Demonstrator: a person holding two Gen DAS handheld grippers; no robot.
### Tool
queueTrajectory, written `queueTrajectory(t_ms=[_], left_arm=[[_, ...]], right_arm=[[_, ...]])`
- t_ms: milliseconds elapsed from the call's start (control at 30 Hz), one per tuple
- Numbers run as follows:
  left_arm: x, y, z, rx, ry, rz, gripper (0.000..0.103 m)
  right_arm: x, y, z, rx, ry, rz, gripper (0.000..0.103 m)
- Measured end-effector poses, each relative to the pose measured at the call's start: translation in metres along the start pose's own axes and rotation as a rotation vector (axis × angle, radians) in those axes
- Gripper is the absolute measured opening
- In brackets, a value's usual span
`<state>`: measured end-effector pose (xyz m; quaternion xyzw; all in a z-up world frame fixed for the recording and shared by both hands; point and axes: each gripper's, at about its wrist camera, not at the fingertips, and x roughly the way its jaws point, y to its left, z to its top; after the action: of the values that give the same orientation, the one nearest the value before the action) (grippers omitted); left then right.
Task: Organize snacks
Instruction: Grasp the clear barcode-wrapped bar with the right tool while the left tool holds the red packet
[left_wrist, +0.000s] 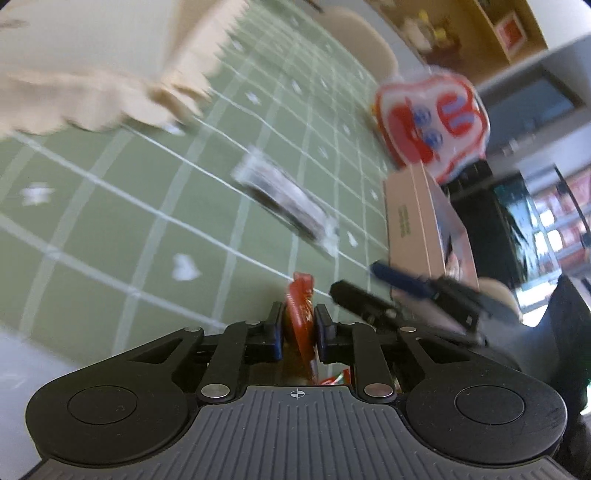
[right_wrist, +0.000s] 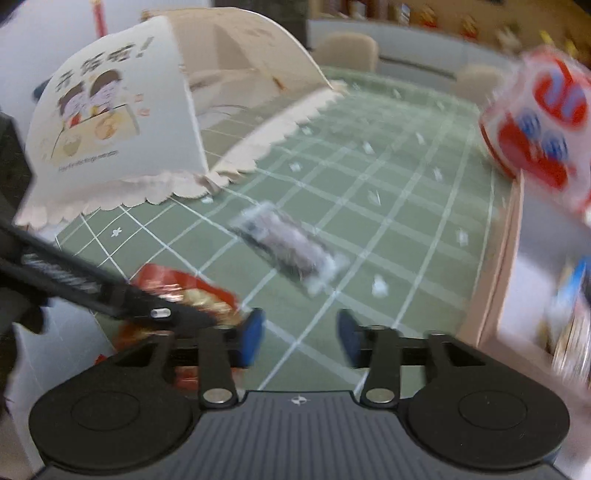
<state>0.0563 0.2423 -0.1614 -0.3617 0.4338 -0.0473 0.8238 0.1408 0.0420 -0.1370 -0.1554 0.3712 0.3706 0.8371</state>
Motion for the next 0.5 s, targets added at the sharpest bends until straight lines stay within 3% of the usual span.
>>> queueTrajectory(t_ms=[33,200,267,400,433,500], left_arm=[[-0.010,0.004,-0.002,-0.016,-0.030,0.021,0.020],[-0.044,0.029,-0.008,-0.092,-0.128,0.124,0.020],[-0.050,0.037,-0.009,-0.111,-0.136,0.145,0.021],[-0.061,0.046,-0.013,-0.133,-0.148,0.170,0.021],[-0.062,0.047,-0.013,-0.132,-0.150,0.177,0.022],[-0.063,0.047,-0.015,-0.122,-0.150,0.190,0.022]], right_arm=[[0.003,0.002,0.006,-0.036,-0.008,-0.012,0.072],[0.036,0.007,0.037,-0.129,-0.007,0.027,0.072],[0.054,0.003,0.047,-0.087,0.017,0.063,0.072],[0.070,0.005,0.049,0.014,0.060,0.057,0.076],[0.066,0.009,0.050,0.017,0.085,0.104,0.076],[0.056,0.014,0.049,0.024,0.134,0.283,0.074]])
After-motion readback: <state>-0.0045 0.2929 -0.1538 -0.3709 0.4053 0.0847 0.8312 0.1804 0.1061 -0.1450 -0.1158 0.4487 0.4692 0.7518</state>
